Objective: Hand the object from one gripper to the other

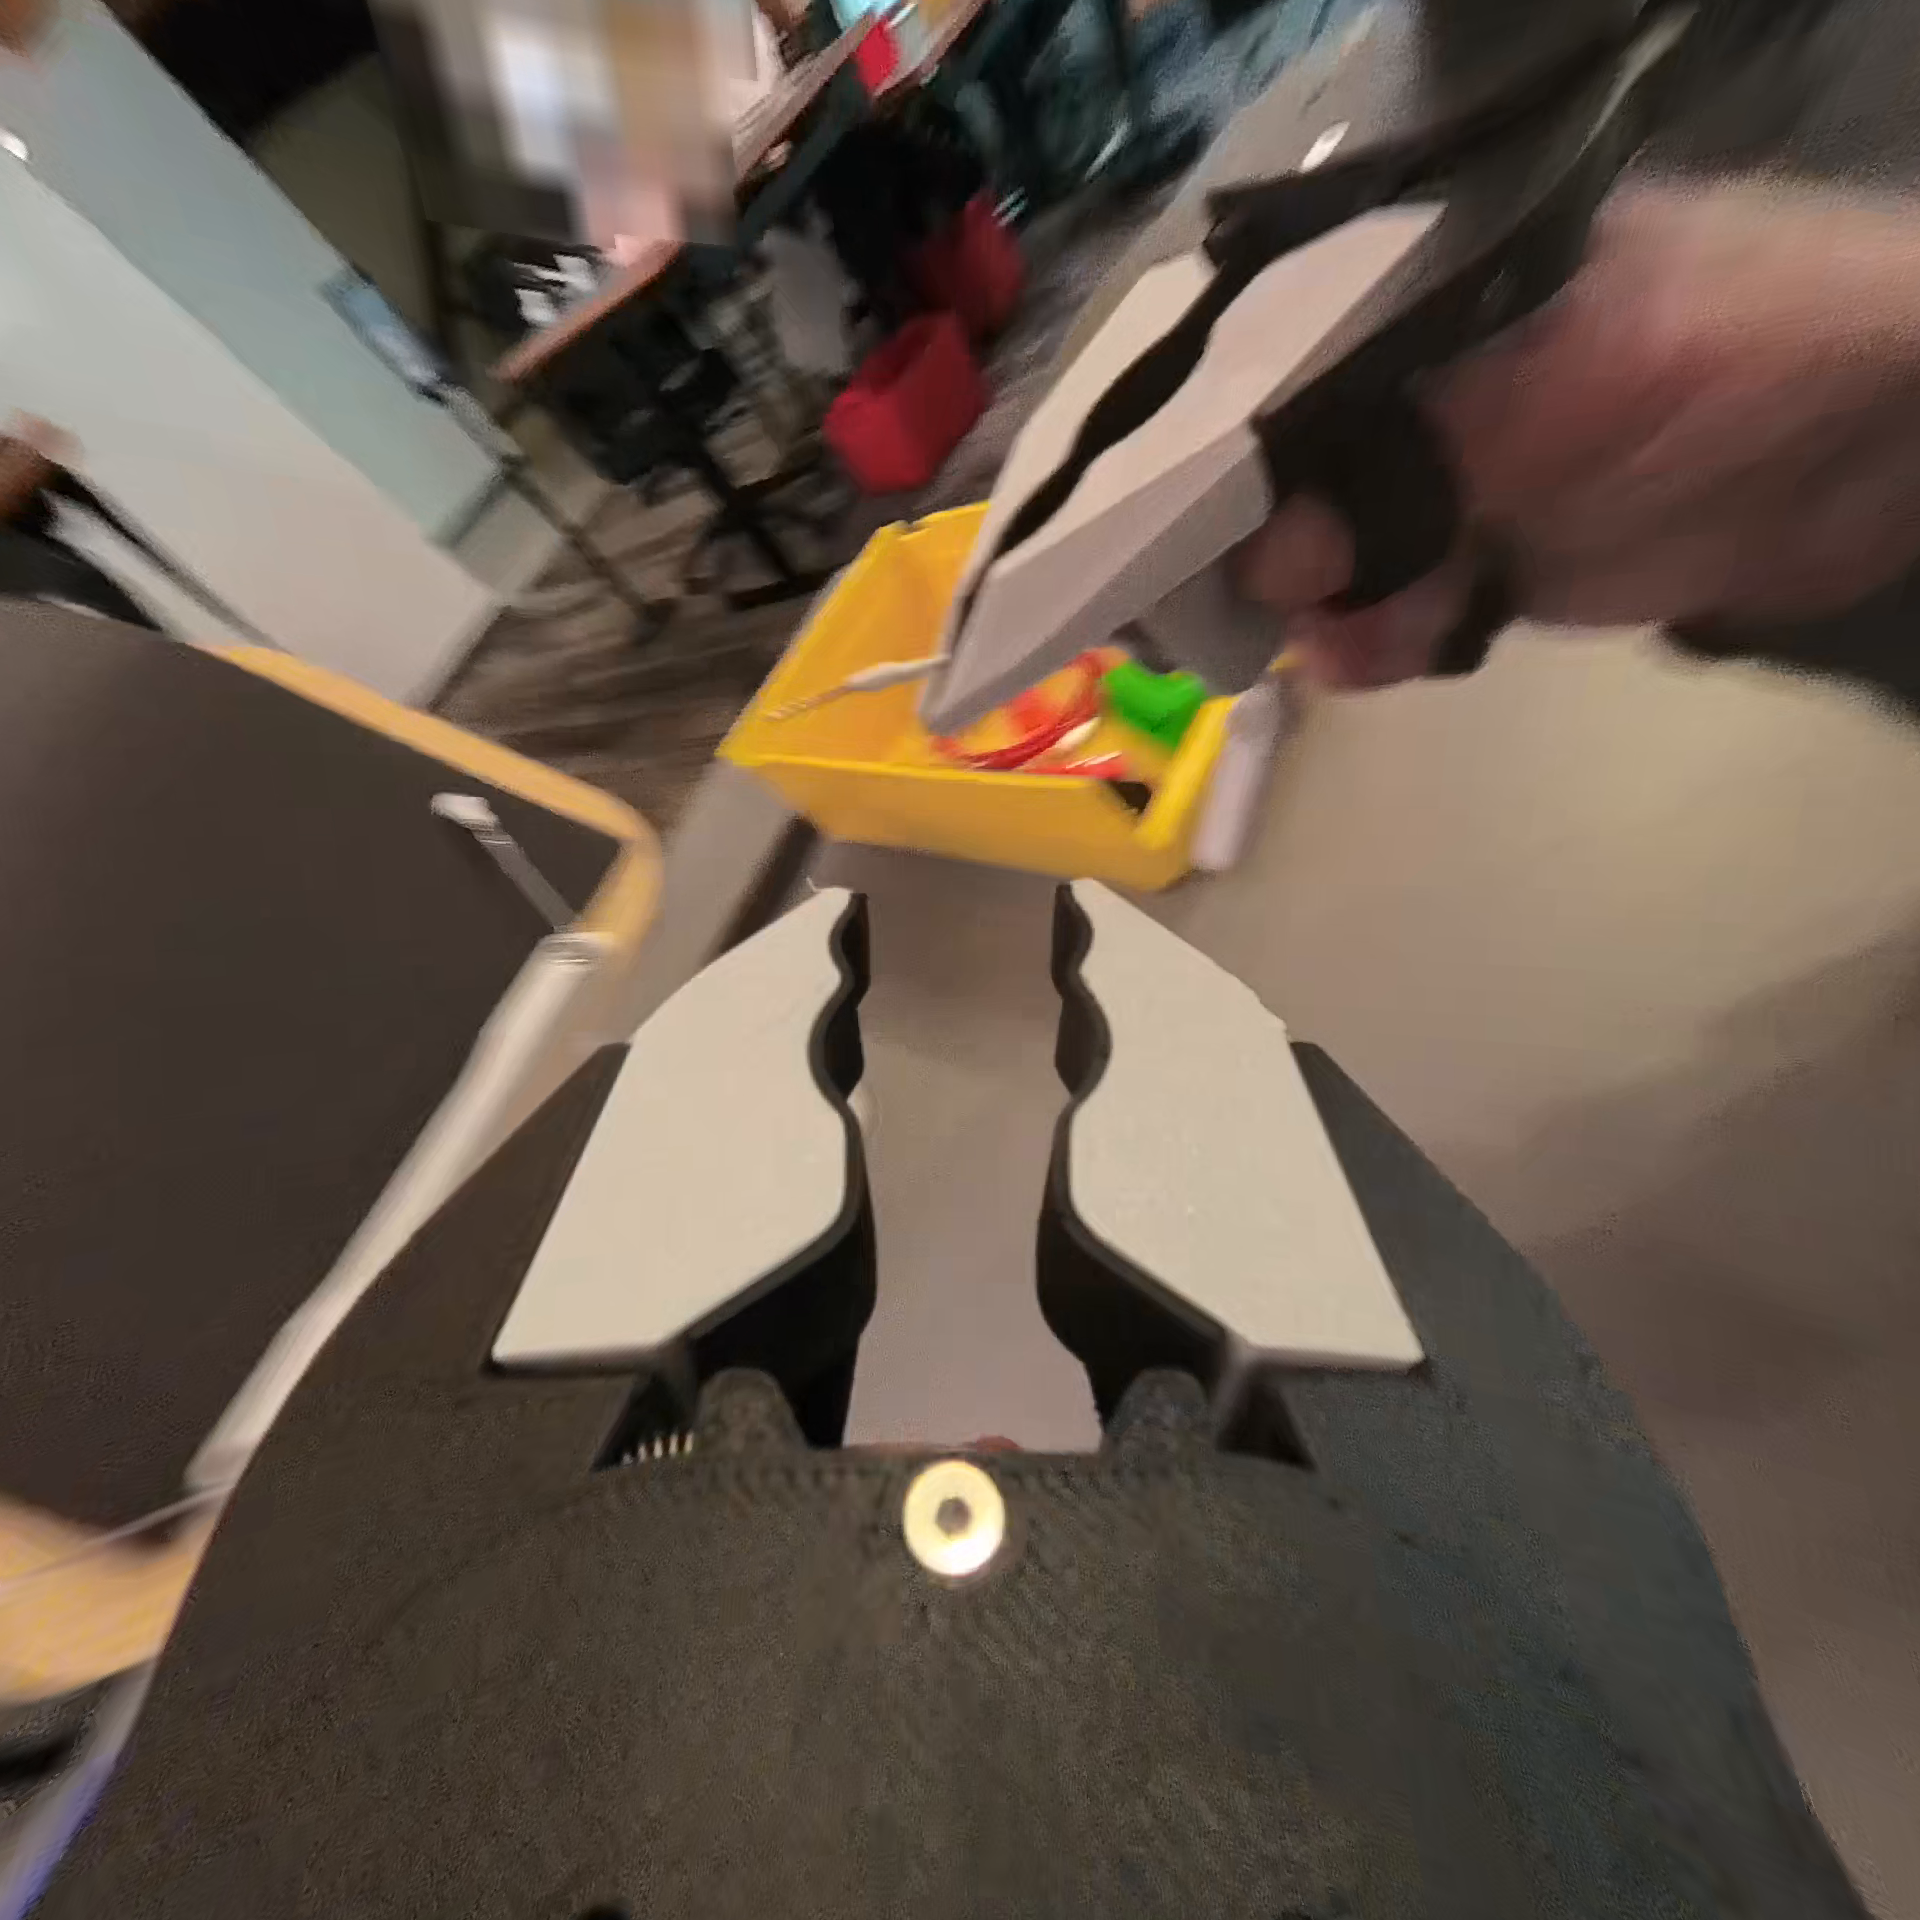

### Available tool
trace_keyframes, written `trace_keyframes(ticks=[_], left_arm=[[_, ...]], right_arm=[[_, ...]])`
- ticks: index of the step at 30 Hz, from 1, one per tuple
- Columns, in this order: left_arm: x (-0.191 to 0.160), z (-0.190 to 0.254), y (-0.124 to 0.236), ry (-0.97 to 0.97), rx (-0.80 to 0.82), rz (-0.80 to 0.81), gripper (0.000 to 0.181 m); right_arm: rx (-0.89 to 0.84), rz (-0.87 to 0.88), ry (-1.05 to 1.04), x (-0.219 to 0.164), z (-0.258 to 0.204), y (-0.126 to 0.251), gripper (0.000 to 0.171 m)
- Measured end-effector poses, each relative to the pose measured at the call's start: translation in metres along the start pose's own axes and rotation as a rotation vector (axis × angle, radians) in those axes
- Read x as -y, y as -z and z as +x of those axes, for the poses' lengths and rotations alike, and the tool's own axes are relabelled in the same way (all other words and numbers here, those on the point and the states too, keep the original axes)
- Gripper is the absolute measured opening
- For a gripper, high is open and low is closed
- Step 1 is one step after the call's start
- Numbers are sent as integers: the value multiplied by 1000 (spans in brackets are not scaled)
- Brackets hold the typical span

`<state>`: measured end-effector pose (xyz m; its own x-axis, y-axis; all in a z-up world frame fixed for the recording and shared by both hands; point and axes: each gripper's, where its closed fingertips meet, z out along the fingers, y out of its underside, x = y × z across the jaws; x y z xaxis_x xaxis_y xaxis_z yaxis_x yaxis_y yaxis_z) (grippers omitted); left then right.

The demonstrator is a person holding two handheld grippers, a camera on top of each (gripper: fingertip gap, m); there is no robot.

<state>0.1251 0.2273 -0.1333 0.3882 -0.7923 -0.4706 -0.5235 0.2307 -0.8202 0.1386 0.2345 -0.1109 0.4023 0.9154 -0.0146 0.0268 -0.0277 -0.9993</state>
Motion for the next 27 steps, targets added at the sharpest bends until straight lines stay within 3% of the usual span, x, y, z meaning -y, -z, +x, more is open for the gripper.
trace_keyframes(ticks=[6, 13, 20, 27], left_arm=[[5, 42, -32, 396, -272, 147, 37], [26, 58, -50, 582, -478, 317, 27], [29, 71, -55, 571, -600, 419, 22], [30, 74, -60, 548, -616, 449, 2]], right_arm=[[67, 72, -37, 9, -9, 0, 0], [98, 117, -57, 15, -10, 7, 0], [267, 206, -237, 17, -16, 15, 0], [285, 175, -231, 14, -20, 16, 0]])
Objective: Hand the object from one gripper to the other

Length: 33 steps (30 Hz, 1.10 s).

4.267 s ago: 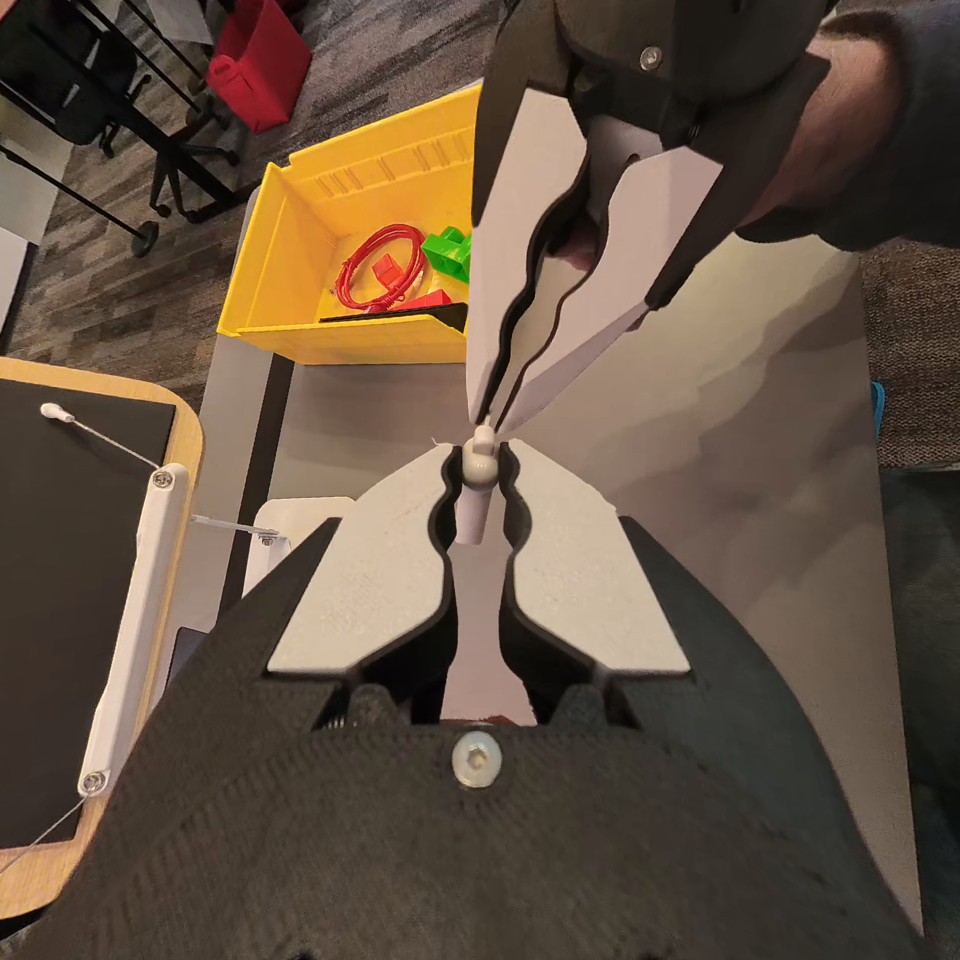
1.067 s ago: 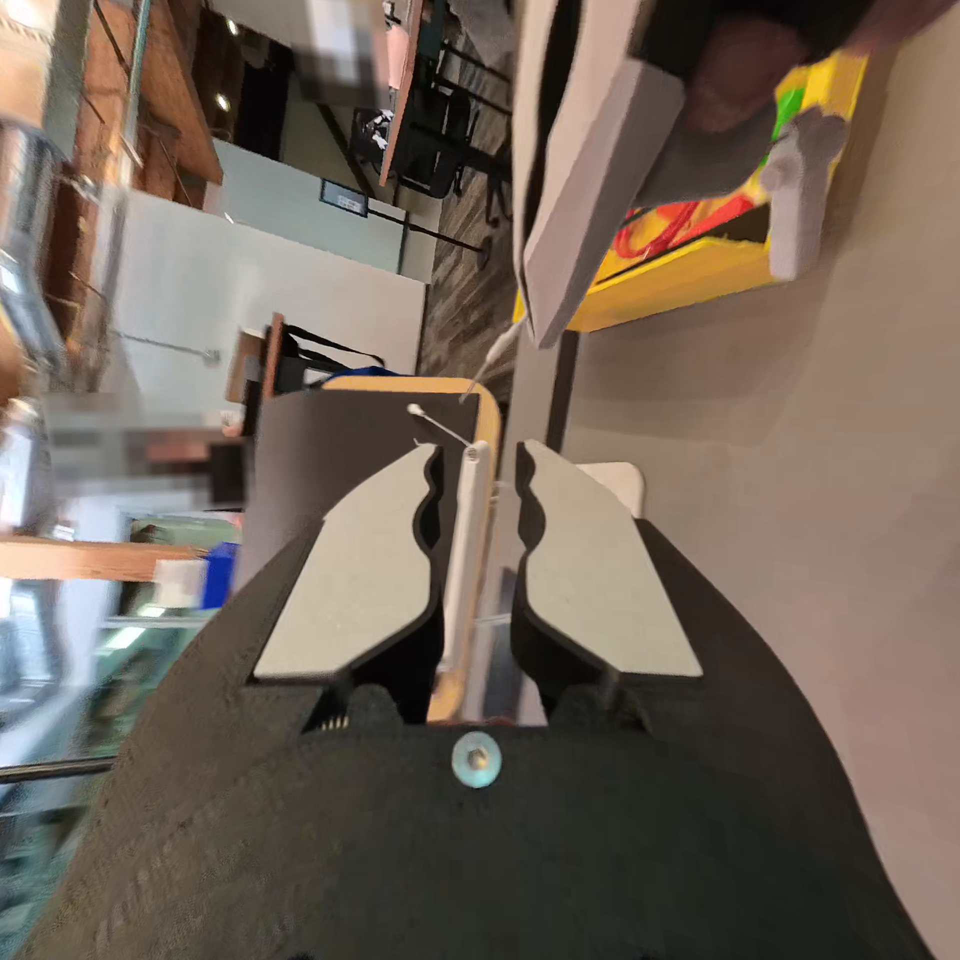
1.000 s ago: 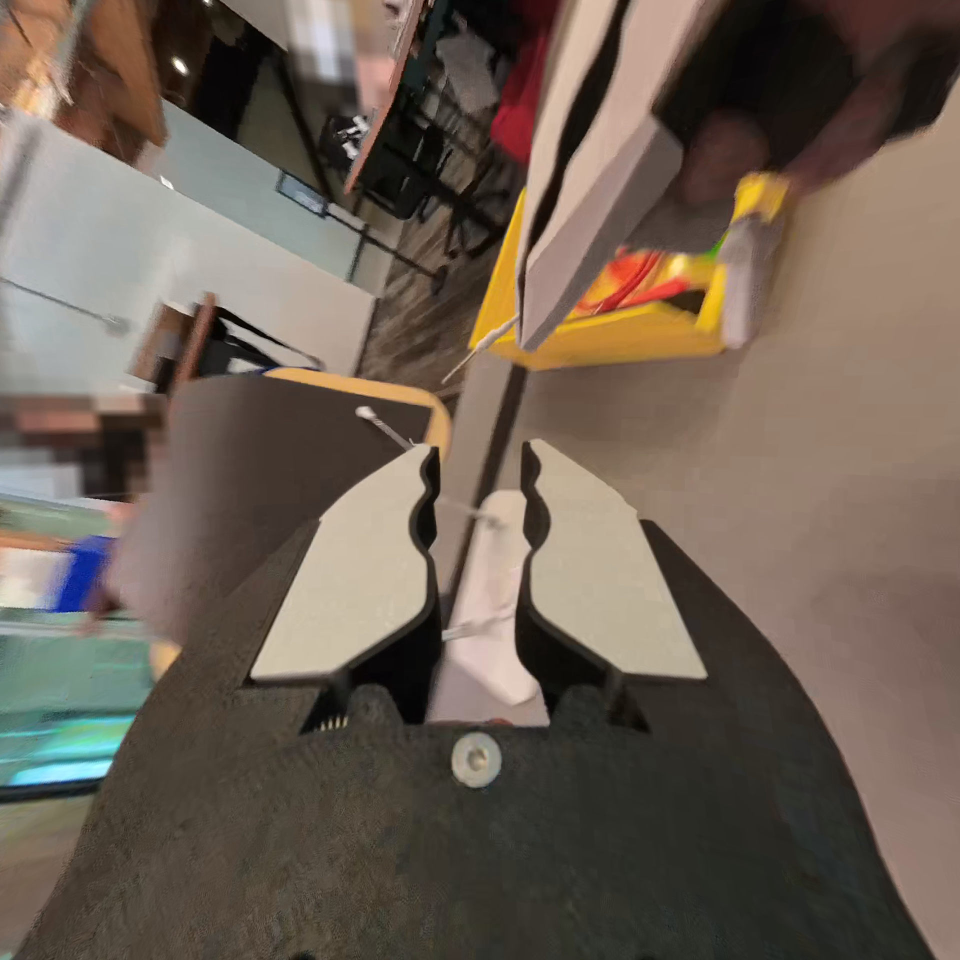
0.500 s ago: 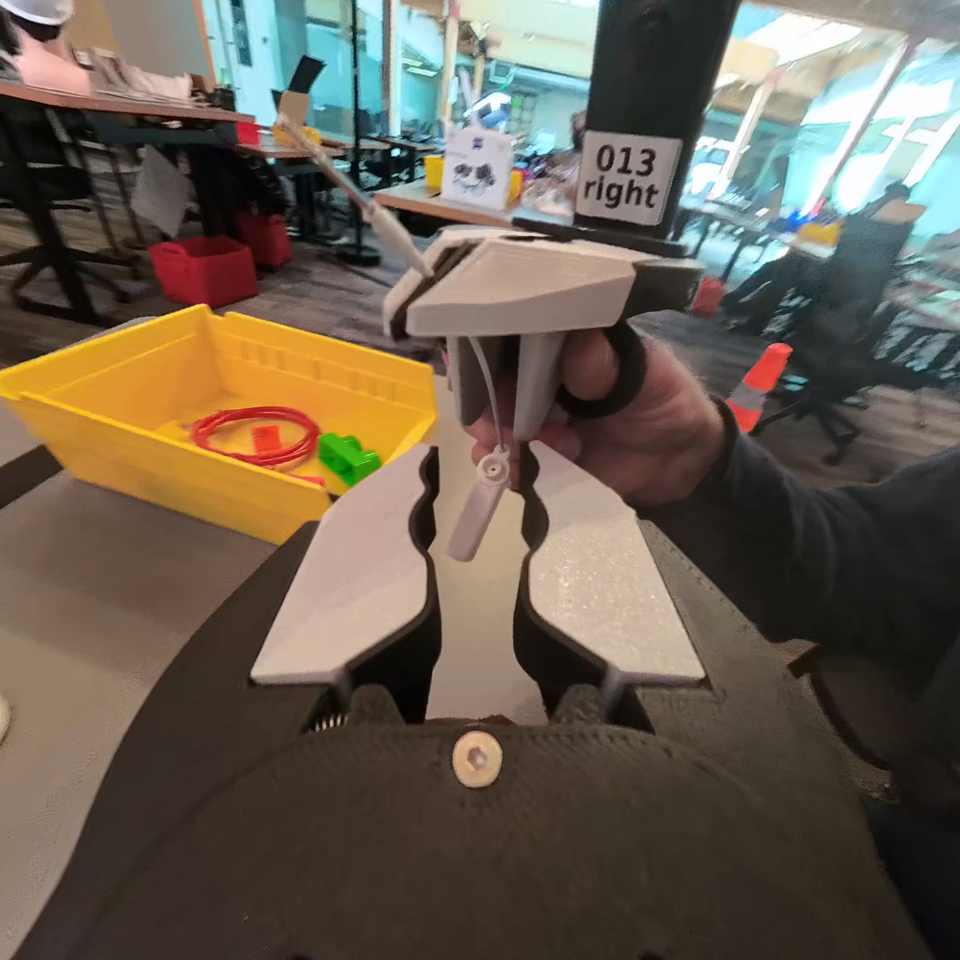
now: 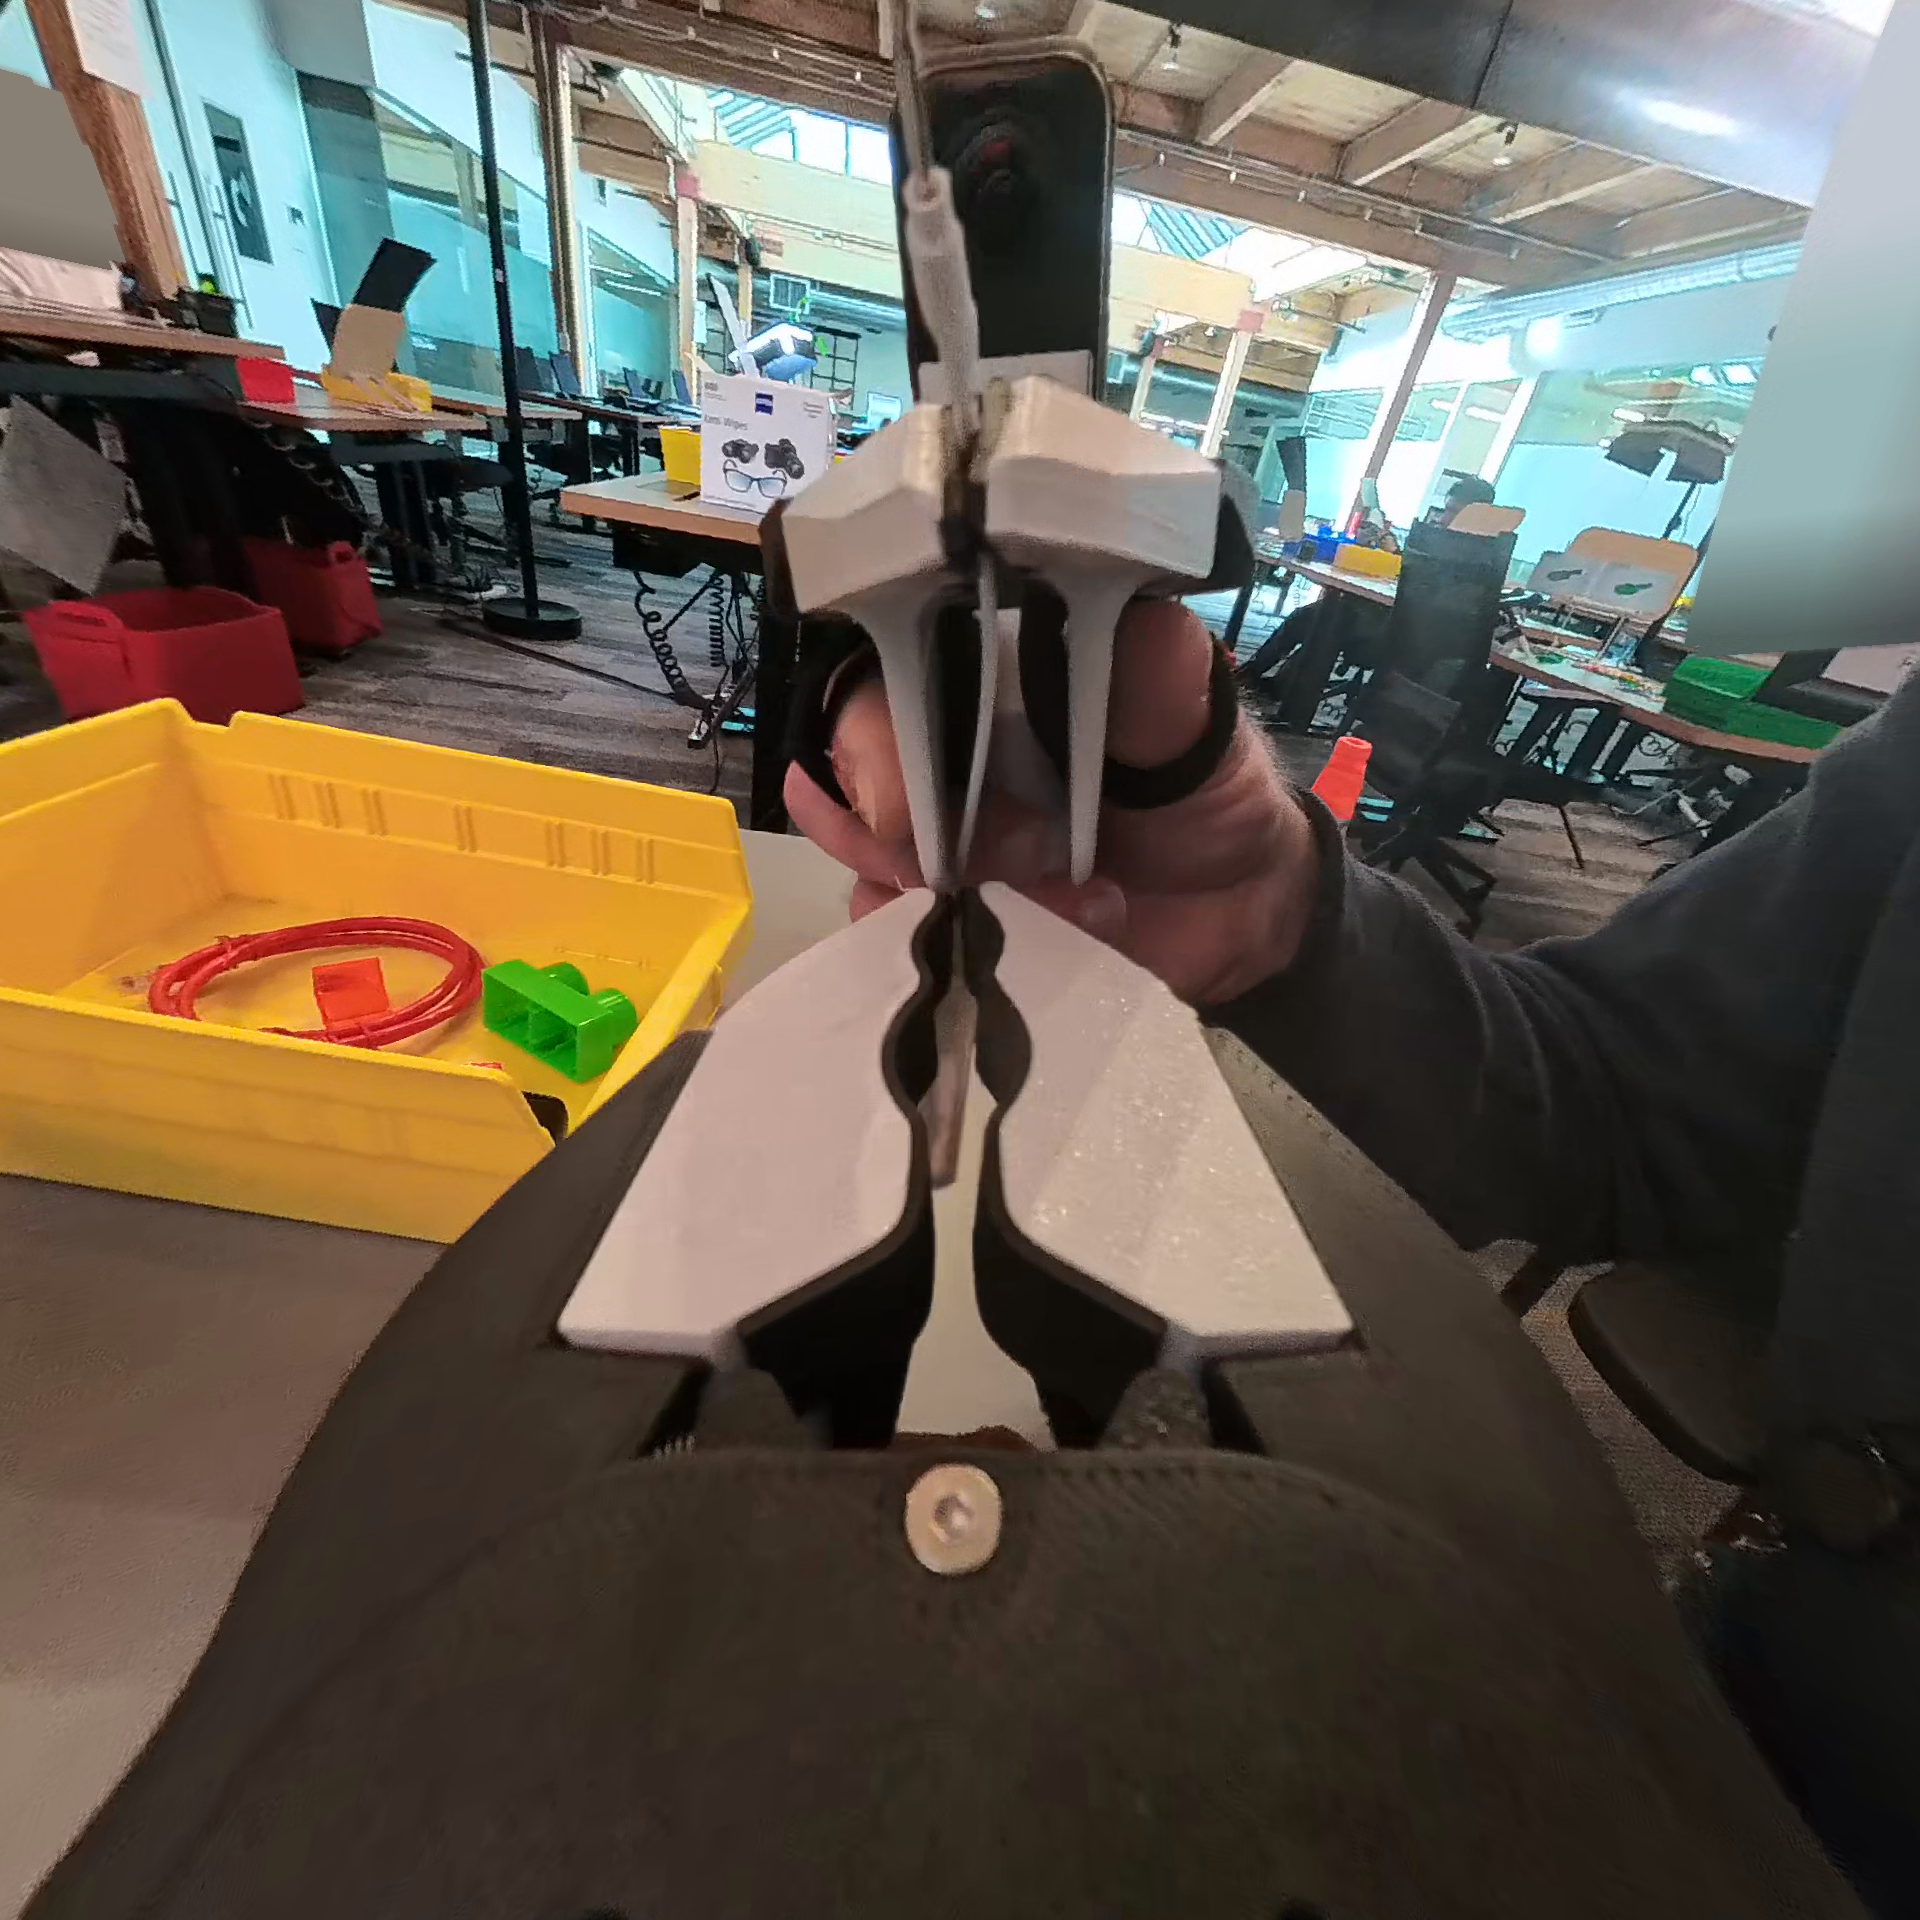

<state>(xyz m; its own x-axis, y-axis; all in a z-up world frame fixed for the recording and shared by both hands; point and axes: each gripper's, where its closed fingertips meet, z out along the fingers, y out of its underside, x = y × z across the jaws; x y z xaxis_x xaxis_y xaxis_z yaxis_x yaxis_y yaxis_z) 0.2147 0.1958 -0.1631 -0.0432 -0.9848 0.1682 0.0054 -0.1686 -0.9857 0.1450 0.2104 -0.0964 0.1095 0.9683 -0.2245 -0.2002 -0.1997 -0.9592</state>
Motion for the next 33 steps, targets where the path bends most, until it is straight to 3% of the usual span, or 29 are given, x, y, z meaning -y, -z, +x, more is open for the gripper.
trace_keyframes(ticks=[7, 14, 21, 28, 33], left_arm=[[-3, -14, 19, -44, 99, -91, 1], [14, -29, 50, -213, 260, -259, 1], [24, -34, 62, -492, 390, -470, 1], [42, -41, 72, -803, 489, -652, 1], [45, -45, 76, -937, 531, -781, 1]], right_arm=[[-83, -26, 96, 5, 4, 15, 0], [-133, -66, 159, -2, 3, 24, 0], [-202, -132, 242, -3, 1, 34, 5], [-355, -231, 379, 16, -2, 65, 25], [-347, -306, 520, 23, -28, 50, 23]])
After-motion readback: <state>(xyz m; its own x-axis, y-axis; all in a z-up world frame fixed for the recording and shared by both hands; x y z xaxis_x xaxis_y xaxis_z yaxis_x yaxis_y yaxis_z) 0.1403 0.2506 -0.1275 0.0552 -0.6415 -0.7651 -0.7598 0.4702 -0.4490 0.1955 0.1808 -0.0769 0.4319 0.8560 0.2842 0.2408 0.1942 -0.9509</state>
